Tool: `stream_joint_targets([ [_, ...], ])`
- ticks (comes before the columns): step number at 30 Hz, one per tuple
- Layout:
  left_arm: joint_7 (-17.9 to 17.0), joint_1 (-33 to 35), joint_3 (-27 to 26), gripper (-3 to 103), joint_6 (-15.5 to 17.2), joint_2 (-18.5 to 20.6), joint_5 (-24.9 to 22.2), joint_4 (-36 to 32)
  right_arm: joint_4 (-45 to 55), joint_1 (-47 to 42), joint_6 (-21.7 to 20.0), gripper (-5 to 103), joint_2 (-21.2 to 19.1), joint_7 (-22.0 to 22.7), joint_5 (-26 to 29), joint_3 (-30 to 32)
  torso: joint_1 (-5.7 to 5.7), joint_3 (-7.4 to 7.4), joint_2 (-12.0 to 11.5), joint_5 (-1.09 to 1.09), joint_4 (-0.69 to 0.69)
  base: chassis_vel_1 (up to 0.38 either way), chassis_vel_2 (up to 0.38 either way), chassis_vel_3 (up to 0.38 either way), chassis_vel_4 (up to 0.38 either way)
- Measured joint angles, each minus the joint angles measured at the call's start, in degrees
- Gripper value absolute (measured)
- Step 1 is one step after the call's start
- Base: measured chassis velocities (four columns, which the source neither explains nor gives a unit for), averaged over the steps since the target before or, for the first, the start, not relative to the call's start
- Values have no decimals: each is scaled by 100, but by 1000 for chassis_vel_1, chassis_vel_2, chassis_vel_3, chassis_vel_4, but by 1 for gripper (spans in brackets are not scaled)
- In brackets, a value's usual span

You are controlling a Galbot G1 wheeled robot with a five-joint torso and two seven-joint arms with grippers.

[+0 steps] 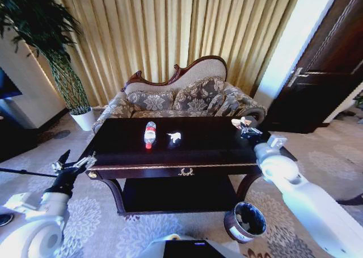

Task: Move to the front of the table and place the trash on the table into the trash bin.

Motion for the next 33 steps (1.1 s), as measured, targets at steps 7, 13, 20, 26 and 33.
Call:
stream_joint_targets([
  [7, 4, 20, -14, 100, 15, 11, -14, 0, 340, -880, 80, 1, 280, -298, -111, 695, 0, 0, 0, 1, 0, 0, 0, 0, 0],
  [13, 1, 18, 1, 100, 108, 44, -83, -33, 587, -1801, 267, 1, 676, -536, -319, 1113, 0, 0, 0, 0, -1, 0, 0, 0, 0],
  [20, -34, 7, -9, 100, 232, 156, -214, -51, 774, -2322, 546, 1, 1102, -761, -727, 1230, 0, 0, 0, 1, -1, 0, 0, 0, 0],
  [26, -39, 50, 10, 100, 234, 190, -217, -49, 1137, -2565, 677, 1, 1420, -884, -978, 1366, -1, 0, 0, 0, 0, 0, 0, 0, 0],
  [33, -37, 42, -4, 100, 234, 252, -224, -54, 1317, -2620, 712, 1, 1592, -896, -1140, 1327, 0, 1, 0, 1, 0, 0, 0, 0, 0],
])
